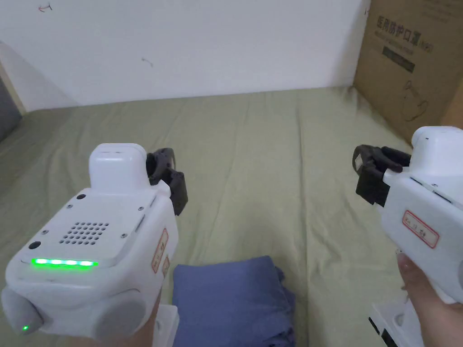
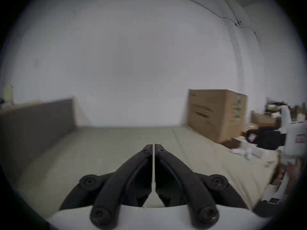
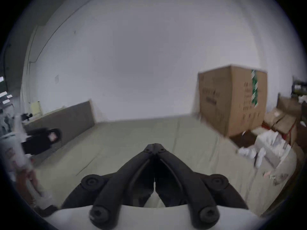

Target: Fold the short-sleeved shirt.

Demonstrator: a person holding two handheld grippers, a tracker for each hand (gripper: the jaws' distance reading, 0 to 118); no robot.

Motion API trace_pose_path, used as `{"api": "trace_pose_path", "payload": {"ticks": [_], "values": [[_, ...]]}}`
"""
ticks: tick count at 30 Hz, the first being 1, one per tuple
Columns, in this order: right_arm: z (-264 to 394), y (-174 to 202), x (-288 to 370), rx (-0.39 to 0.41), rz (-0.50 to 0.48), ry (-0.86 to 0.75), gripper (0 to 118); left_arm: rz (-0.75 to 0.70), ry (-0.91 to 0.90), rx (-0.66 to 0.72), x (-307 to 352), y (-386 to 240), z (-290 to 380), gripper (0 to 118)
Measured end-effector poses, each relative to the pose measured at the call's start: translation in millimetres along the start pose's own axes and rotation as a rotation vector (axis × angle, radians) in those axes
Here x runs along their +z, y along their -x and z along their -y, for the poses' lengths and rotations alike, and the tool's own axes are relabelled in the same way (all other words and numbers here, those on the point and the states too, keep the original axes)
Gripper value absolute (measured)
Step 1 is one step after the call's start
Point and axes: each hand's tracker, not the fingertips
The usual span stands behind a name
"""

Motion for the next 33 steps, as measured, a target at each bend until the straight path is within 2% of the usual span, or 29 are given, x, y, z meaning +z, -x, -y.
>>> {"api": "trace_pose_path", "payload": {"ticks": [2,5,15,16,18,19,21,22,23,24,27,29,31,32,33], "values": [[7,5,-4,0.012,0.065,-0.102,0,-0.076,-0.051,-0.004,4,3,5,3],[16,12,-13,0.065,0.198,-0.145,0,-0.182,-0.107,-0.014,5,9,15,3],[20,7,-18,0.097,0.188,-0.134,0,-0.23,-0.089,-0.028,-1,13,30,3],[21,7,-19,0.068,0.134,-0.105,0,-0.205,-0.056,-0.01,-1,17,31,3],[27,2,-24,-0.041,-0.095,0.05,0,-0.135,0.016,0.012,-1,27,35,3],[34,-2,-33,-0.134,-0.233,0.169,0,-0.092,0.062,0.017,-1,33,37,3],[65,-5,-63,-0.384,-0.483,0.548,0,-0.007,0.156,0.074,1,48,43,3],[86,-3,-75,-0.463,-0.557,0.727,0,0.008,0.192,0.092,3,53,48,3],[108,2,-82,-0.484,-0.574,0.861,0,-0.003,0.211,0.096,5,58,54,3],[128,9,-84,-0.466,-0.59,0.947,0,-0.01,0.231,0.096,8,64,60,3],[172,15,-81,-0.415,-0.527,1.021,0,0.041,0.337,0.135,9,87,81,3],[188,10,-84,-0.354,-0.437,1.062,0,0.164,0.458,0.261,3,108,99,3],[194,2,-82,-0.409,-0.456,1.049,0,0.418,0.634,0.573,-13,134,124,8],[194,-2,-83,-0.474,-0.481,1.036,0,0.522,0.722,0.743,-23,145,141,16],[194,-4,-84,-0.473,-0.471,1.039,0,0.579,0.767,0.872,-29,152,160,32]]}}
